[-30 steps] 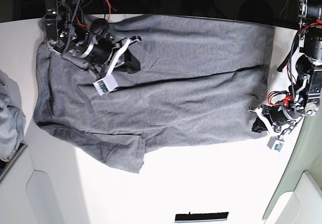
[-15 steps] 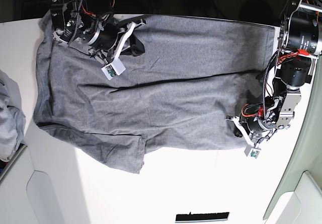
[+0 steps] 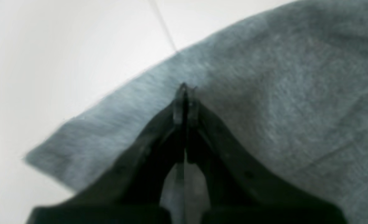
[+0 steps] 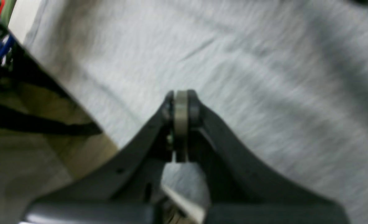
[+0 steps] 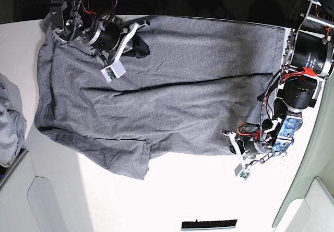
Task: Layout the t-shirt on the table in an organized manner, then fold the t-shirt properly
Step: 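Press and sweep the shirt surface with both grippers to smooth wrinkles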
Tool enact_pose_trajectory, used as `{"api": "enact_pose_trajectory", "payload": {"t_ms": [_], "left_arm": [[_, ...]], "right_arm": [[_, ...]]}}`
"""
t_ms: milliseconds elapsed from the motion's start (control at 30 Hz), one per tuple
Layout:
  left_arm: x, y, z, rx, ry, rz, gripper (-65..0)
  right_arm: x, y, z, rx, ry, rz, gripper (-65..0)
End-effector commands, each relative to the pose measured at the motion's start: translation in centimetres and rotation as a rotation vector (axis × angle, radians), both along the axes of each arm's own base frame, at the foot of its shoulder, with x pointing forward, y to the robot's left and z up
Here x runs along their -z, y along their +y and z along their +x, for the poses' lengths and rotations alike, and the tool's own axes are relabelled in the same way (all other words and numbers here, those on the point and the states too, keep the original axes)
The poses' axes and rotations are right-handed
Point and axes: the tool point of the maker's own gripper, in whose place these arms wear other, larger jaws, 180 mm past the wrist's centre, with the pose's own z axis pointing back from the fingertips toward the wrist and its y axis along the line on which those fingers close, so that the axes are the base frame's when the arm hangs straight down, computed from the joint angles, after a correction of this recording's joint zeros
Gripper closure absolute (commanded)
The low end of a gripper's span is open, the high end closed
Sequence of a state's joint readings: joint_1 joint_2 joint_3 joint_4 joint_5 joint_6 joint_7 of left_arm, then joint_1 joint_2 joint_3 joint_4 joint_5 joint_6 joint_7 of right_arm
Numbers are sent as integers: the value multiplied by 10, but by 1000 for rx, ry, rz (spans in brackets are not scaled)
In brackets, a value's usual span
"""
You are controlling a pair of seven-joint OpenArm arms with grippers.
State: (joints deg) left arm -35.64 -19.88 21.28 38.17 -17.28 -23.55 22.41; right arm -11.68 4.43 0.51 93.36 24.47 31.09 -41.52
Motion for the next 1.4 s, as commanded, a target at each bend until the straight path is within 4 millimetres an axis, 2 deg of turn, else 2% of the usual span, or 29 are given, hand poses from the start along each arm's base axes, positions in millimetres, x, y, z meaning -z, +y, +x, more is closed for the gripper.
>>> {"api": "enact_pose_trajectory", "payload": {"t_ms": [0, 100, 167, 333, 400, 500, 600, 967, 1067, 1200, 1267, 1367], "left_arm": [[-28, 3, 18, 0, -69, -16, 0], [-28, 6, 6, 22, -68, -37, 0], [-16, 11, -7, 26, -44, -29, 0], [17, 7, -38, 34, 38, -31, 0], [23, 3, -43, 44, 41, -28, 0], [31, 4, -45, 47, 47, 17, 0], [32, 6, -39, 50, 23, 63, 0], [7, -13, 10, 27, -96, 75, 0], [-5, -23, 21, 34, -124, 60, 0], [-15, -43, 32, 54, -151, 35, 0], [-15, -48, 32, 62, -146, 34, 0], [-12, -41, 29, 52, -97, 65, 0]], "right_arm": [[-17, -1, 20, 25, -69, 29, 0], [-22, -5, 33, 35, -102, 16, 0], [-20, -6, 39, 36, -110, -15, 0], [-2, -10, 56, 39, -80, -85, 0], [11, -10, 55, 26, -39, -99, 0], [31, -8, 34, -23, 55, -114, 0], [37, -4, 16, -22, 100, -78, 0], [51, -1, -30, -22, 194, -47, 0], [54, -2, -41, -24, 216, -49, 0], [56, -12, -57, -45, 240, -85, 0], [48, -18, -57, -45, 213, -90, 0], [30, -23, -41, -48, 139, -88, 0]]}}
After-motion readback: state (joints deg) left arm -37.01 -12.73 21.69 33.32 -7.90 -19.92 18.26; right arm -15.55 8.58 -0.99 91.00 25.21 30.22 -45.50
